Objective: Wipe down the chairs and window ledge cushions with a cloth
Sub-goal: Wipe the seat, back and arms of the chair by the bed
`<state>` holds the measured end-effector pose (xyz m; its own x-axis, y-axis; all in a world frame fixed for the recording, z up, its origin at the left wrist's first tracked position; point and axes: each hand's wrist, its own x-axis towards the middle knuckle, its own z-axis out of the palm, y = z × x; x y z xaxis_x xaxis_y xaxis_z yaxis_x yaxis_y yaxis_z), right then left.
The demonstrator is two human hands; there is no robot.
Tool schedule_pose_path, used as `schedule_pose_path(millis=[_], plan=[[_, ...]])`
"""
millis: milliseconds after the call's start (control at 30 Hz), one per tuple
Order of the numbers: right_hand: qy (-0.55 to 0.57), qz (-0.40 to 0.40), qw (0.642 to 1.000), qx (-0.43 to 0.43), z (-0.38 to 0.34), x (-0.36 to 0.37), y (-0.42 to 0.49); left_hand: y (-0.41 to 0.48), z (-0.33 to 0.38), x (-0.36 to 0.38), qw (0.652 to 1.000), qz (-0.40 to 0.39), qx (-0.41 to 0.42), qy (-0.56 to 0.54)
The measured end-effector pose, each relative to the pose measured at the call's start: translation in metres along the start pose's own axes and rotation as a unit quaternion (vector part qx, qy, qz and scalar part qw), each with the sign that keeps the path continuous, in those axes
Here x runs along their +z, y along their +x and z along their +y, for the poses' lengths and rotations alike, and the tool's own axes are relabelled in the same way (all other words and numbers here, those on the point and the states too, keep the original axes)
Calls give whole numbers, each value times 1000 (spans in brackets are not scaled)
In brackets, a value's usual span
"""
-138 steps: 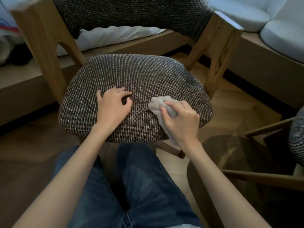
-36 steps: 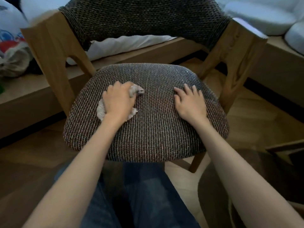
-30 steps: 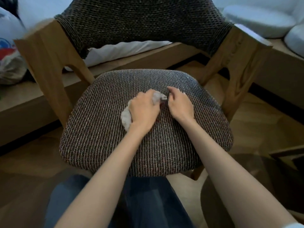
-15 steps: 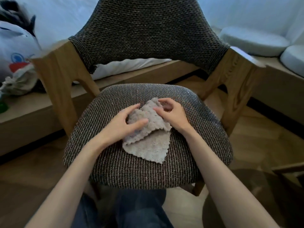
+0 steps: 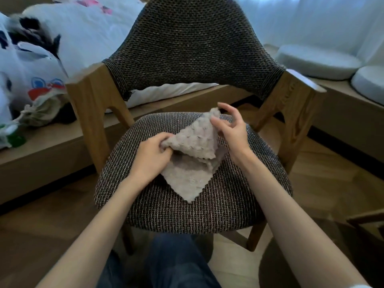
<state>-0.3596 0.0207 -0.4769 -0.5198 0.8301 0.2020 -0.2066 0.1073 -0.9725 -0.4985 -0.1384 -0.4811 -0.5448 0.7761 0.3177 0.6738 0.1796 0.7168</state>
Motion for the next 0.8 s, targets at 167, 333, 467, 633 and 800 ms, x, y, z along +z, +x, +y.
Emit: schedule_pose_path(millis=[167, 333, 467, 633, 800], plan=[[119, -23, 992, -27, -68, 14, 16, 26, 31, -24, 927, -47, -91, -362], [-24, 33, 999, -20, -81, 21, 28, 46, 27, -20, 958, -43, -143, -243], [8, 27, 995, 92, -53, 23, 19, 43, 4, -7, 957, -46, -222, -182], [166, 47, 967, 186, -30, 22, 0, 30, -9, 2, 974, -149, -146, -85], [144, -2, 969, 199, -23, 13, -28, 36, -9, 13, 998, -48, -37, -11]])
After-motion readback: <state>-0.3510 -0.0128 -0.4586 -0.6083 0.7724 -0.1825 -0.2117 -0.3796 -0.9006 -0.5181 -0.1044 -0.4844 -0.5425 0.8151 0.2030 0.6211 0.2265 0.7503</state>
